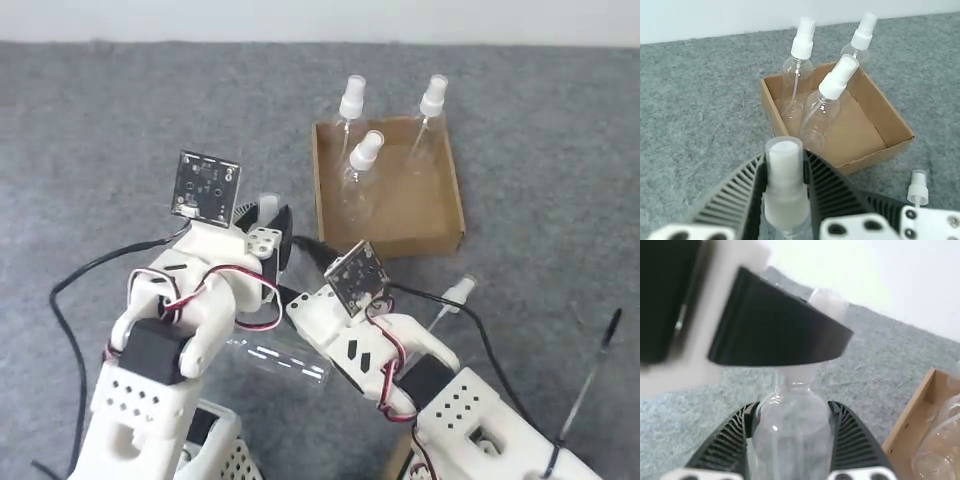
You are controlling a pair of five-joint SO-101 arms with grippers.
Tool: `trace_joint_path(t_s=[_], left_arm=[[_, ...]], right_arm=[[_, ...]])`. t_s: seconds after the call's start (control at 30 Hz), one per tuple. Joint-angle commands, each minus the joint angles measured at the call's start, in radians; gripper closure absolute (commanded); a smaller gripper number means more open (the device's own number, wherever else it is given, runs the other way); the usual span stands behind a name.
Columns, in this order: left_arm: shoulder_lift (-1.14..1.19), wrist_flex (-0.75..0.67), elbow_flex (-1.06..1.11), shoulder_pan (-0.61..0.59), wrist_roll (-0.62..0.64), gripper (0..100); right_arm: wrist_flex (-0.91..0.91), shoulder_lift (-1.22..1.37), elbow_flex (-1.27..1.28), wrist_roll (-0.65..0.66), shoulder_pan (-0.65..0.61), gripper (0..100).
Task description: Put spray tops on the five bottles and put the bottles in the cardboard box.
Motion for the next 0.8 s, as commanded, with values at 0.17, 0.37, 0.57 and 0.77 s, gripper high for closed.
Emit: trace_joint_path(t_s=[0.17, 0.37, 0.57, 0.77], left_arm=[[0.009, 0.003, 0.005, -0.005, -0.017, 99], [0.009, 0.003, -0.004, -0.006, -0.018, 99], [0.009, 0.011, -0.042, -0.014, -0.018, 98], [0.009, 0.026, -0.048, -0.014, -0.048, 85]], right_arm=[[-0.079, -0.039, -0.025, -0.011, 0.059, 99.3], [-0.074, -0.039, -0.029, -0.011, 0.061, 99.3], [-0.070, -0.039, -0.026, -0.008, 0.058, 99.3], [-0.068, -0.039, -0.026, -0.006, 0.058, 99.3]])
